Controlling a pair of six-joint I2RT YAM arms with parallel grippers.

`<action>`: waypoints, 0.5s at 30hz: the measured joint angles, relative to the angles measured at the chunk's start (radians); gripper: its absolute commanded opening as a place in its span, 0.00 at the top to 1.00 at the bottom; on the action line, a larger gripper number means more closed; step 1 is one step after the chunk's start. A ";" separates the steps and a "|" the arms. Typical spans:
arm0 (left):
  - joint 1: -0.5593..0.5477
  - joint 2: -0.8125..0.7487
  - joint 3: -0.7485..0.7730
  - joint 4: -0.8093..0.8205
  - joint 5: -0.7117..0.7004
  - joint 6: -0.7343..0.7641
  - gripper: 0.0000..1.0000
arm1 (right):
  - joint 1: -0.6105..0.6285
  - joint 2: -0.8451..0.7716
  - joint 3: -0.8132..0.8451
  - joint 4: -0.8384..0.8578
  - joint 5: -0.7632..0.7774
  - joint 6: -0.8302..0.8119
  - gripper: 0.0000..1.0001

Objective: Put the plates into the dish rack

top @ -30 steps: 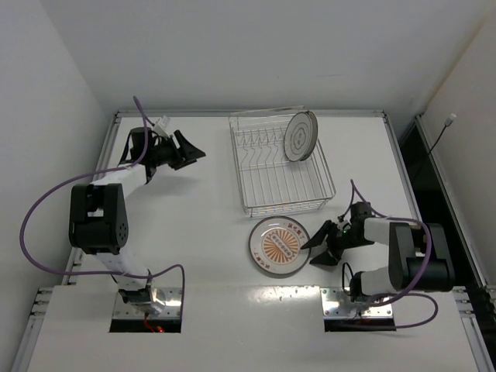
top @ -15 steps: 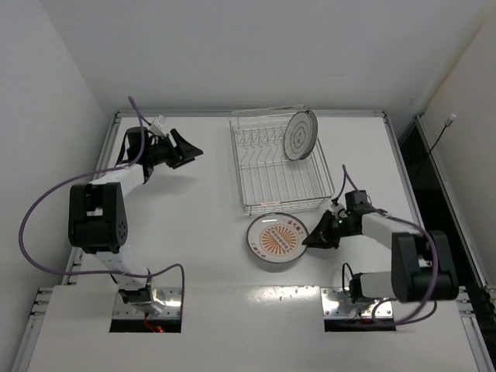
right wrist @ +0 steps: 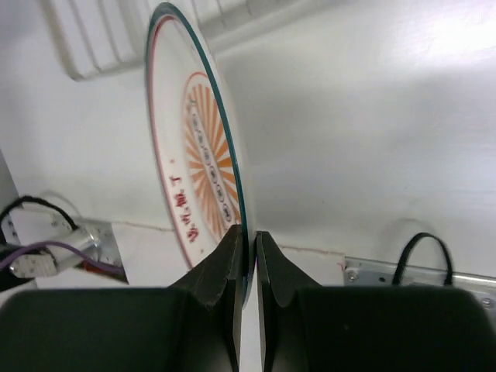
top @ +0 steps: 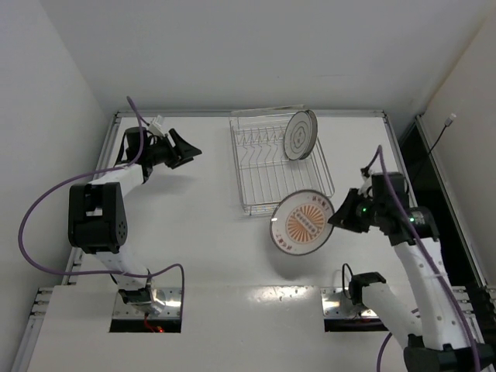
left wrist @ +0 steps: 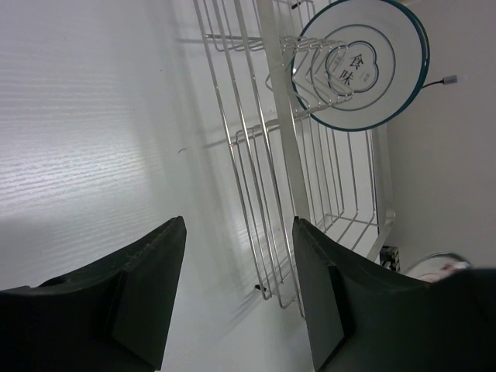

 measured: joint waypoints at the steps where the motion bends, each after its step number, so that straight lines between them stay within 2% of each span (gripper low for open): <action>1: 0.000 0.000 0.000 0.000 0.000 0.000 0.46 | 0.003 0.002 0.076 -0.034 0.034 -0.010 1.00; 4: 0.000 0.000 0.000 -0.001 0.000 -0.001 0.46 | 0.008 0.037 0.311 -0.058 0.156 -0.037 1.00; 6: 0.000 0.000 0.000 0.000 0.000 -0.004 0.46 | 0.009 0.062 0.425 -0.017 0.265 -0.047 1.00; 11: 0.000 0.000 0.000 0.000 0.000 -0.014 0.46 | 0.020 0.119 0.483 0.164 0.499 -0.081 1.00; 15: 0.000 0.000 0.000 0.000 0.000 -0.016 0.46 | 0.056 0.266 0.489 0.367 0.620 -0.160 1.00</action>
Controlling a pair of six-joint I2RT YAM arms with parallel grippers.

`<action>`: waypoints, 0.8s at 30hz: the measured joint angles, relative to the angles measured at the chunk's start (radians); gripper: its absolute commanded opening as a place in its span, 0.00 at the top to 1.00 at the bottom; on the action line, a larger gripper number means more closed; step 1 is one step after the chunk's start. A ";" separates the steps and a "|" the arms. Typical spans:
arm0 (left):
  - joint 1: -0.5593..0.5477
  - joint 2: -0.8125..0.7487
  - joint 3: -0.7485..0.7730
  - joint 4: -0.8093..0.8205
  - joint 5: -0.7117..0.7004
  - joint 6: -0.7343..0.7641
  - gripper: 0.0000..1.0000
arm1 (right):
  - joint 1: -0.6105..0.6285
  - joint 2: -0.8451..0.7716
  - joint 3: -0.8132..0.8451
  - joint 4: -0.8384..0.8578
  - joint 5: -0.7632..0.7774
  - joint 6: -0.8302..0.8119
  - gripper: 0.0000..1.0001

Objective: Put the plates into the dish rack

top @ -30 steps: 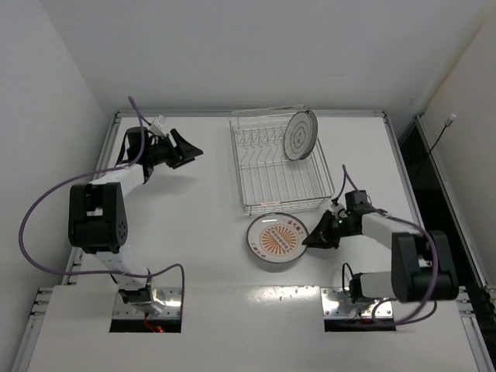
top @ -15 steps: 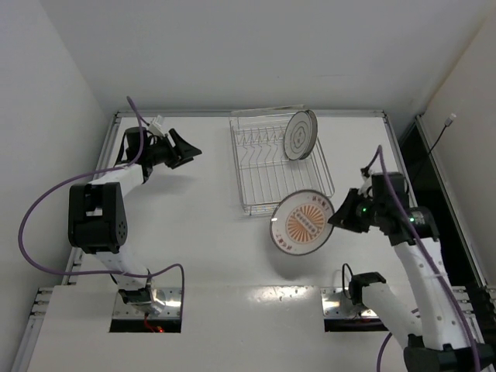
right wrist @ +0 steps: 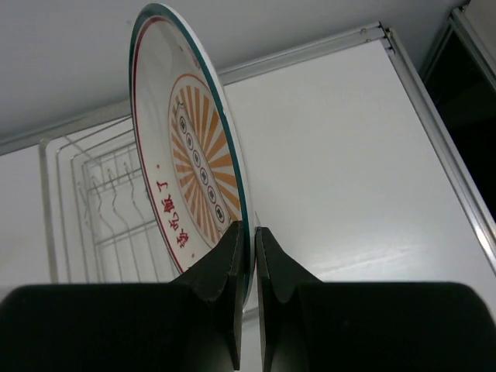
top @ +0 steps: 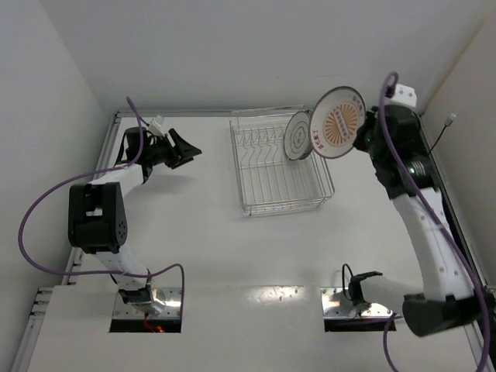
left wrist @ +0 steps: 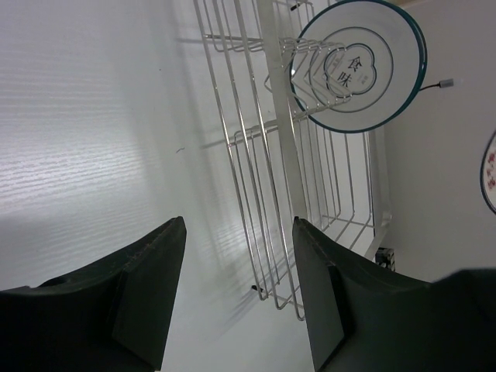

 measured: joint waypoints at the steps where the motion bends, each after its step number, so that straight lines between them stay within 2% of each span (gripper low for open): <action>1: 0.000 0.000 0.000 0.000 0.000 0.000 0.46 | 0.014 0.055 0.019 0.040 0.019 -0.021 1.00; 6: 0.000 0.004 0.000 0.001 0.000 -0.004 0.46 | 0.088 0.367 0.163 0.192 0.110 -0.093 1.00; 13: 0.000 0.026 0.000 0.007 0.002 -0.008 0.46 | 0.148 0.612 0.206 0.306 0.184 -0.164 1.00; 19: 0.000 0.046 0.000 0.016 0.008 -0.023 0.46 | 0.166 0.779 0.287 0.363 0.252 -0.252 1.00; 24: 0.000 0.050 0.000 0.023 0.010 -0.029 0.46 | 0.208 0.825 0.310 0.436 0.327 -0.324 1.00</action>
